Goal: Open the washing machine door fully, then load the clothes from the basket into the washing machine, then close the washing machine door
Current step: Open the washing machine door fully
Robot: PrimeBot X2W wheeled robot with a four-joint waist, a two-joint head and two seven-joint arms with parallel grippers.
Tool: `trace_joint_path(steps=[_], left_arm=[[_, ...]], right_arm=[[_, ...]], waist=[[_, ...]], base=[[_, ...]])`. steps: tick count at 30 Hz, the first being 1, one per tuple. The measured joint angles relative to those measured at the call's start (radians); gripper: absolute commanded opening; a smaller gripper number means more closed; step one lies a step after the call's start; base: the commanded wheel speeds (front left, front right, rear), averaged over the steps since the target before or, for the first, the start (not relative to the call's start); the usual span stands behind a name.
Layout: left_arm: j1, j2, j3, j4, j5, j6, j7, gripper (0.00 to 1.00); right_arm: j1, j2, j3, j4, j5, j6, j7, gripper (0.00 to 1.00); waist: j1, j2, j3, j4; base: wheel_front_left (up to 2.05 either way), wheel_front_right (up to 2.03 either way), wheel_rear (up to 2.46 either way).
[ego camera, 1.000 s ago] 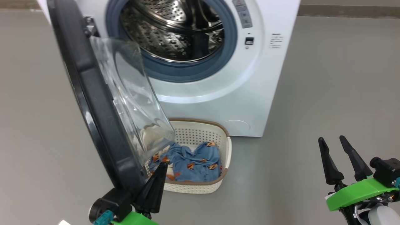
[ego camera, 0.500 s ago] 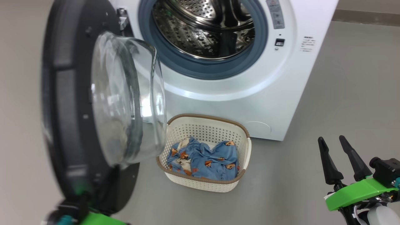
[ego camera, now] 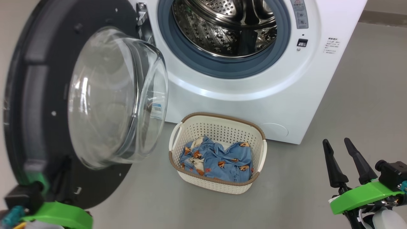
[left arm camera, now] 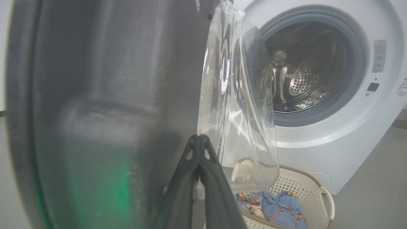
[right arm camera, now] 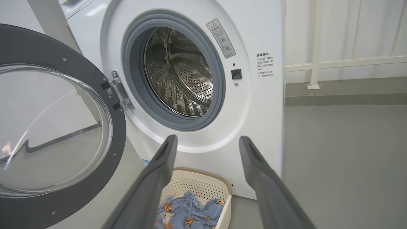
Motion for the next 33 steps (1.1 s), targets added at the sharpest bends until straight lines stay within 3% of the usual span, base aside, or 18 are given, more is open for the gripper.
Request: trace_joint_path(steps=[17, 33], left_arm=[[-0.163, 0.117, 0.065, 0.186, -0.030, -0.012, 0.055, 0.00], [-0.385, 0.201, 0.031, 0.495, -0.002, -0.080, 0.083, 0.00]], right_arm=[[-0.017, 0.001, -0.006, -0.007, -0.001, 0.000, 0.000, 1.00], [-0.050, -0.001, -0.007, -0.006, -0.001, 0.000, 0.000, 1.00]], waist=[[0.0000, 0.0000, 0.070, 0.033], [0.0000, 0.0000, 0.100, 0.050]], base=[[0.00, 0.00, 0.00], [0.00, 0.00, 0.00]])
